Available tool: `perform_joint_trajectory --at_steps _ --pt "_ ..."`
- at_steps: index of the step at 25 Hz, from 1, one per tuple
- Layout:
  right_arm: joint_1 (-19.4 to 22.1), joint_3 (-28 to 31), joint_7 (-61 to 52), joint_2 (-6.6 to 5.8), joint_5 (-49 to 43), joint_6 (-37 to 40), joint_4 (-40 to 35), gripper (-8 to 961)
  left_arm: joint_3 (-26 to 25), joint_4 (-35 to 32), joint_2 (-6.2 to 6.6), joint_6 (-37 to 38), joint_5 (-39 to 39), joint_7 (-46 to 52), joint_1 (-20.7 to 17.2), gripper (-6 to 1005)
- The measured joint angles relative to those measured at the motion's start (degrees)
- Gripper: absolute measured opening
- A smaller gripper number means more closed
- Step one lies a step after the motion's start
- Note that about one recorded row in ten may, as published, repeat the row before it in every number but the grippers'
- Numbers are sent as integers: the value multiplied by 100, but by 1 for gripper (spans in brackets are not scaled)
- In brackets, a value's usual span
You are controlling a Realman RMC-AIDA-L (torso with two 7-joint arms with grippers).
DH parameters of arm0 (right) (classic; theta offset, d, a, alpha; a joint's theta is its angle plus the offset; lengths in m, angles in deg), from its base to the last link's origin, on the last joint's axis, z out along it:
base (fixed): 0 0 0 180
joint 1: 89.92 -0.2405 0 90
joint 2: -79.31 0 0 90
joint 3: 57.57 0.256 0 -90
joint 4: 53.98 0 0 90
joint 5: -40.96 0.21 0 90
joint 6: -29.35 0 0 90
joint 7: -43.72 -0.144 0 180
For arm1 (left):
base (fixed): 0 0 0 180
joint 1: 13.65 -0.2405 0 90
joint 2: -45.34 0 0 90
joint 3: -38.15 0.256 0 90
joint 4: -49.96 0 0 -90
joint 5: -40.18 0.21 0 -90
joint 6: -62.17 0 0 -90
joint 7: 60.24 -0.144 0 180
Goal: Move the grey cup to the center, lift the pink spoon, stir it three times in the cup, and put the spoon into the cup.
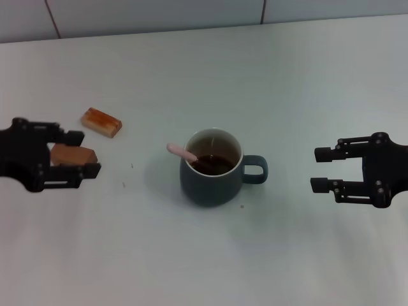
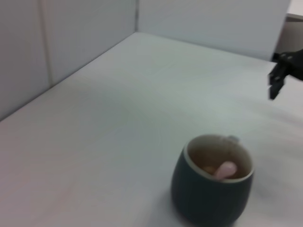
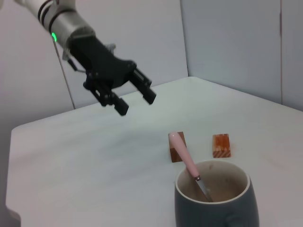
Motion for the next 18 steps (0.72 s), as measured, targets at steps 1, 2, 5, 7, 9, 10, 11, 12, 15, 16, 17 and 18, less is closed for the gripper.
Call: perform_joint_trajectory --at_steps 1,2,5,7,9,10,11,12,15,16,17,18 --pt "-1 0 18 0 3 -9 5 565 -1 117 -12 -122 -25 -129 -146 667" --pt "-1 0 18 0 3 -9 5 565 -1 117 -12 -122 -25 -129 -146 666" --pt "1 0 110 1 16 -29 17 565 -3 363 -21 -224 -115 -339 -309 665" --pt "0 0 141 6 20 -44 24 565 -33 579 -24 -256 -233 -511 -379 664" --pt "-6 0 143 7 21 -66 33 565 -122 795 -34 -272 -405 -697 -422 664" --pt "-13 0 143 8 21 -76 37 564 -265 1022 -41 -256 -652 -927 -441 663" --pt "-20 0 144 8 21 -87 40 564 -345 1142 -40 -239 -781 -1033 -446 663" --pt "-20 0 144 8 21 -87 40 564 -457 1293 -33 -159 -998 -1207 -444 662" --pt "-27 0 145 5 21 -90 43 564 -631 1513 -18 -4 -1276 -1467 -431 662" --pt "-30 0 145 4 21 -91 43 565 -760 1684 -11 151 -1423 -1713 -414 662" --pt "-32 -1 146 4 21 -91 43 565 -788 1775 -14 199 -1428 -1863 -397 662" --pt "-32 -4 150 3 21 -91 43 565 -772 1807 -16 195 -1407 -1901 -388 662"
